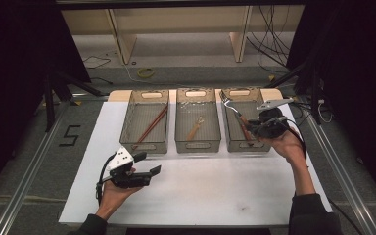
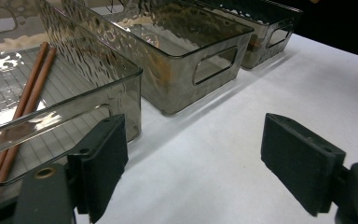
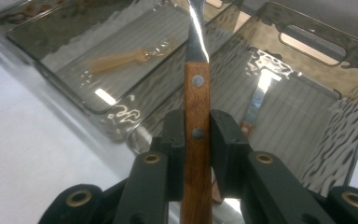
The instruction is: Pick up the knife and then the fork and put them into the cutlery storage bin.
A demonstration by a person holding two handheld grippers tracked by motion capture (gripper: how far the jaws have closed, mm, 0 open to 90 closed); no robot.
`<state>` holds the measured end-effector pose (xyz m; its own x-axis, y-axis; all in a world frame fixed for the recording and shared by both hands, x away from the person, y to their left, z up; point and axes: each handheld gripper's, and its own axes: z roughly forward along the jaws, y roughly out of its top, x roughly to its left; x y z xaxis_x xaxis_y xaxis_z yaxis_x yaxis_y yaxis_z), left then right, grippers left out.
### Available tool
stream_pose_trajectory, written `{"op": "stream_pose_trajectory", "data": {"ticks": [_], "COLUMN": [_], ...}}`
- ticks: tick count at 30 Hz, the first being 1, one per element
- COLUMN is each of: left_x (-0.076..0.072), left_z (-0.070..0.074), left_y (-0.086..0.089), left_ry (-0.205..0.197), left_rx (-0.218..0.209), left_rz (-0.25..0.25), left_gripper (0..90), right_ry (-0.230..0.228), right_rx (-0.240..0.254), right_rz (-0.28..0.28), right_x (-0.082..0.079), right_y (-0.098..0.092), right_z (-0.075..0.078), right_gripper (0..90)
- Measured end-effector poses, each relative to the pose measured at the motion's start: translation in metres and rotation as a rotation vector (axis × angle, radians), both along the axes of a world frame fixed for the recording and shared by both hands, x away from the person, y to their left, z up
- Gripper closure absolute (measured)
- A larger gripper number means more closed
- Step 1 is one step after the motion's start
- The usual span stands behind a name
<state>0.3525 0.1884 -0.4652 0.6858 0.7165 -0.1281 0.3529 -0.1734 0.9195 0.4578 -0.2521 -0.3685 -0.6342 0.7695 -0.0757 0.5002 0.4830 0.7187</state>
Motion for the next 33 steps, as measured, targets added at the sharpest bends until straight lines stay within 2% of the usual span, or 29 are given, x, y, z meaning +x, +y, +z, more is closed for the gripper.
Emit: {"op": "stream_pose_trajectory", "data": {"ticks": [19,33], "left_x": [0.0,0.0], "left_z": [0.0,0.0], "left_y": [0.0,0.0], "left_ry": [-0.002,-0.002], "left_rx": [-0.002,-0.002], "left_rz": [-0.001,-0.001], "left_gripper": [22.1,22.1], "right_ry": [0.035,0.073], "right_rx": [-0.018,-0.042], "right_rz": [-0.083,-0.152], "right_x": [0.028,0.043], "right_y": [-0.003,-0.004], "right_z": [-0.001,-0.01], "right_gripper": [77.2,77.1]}}
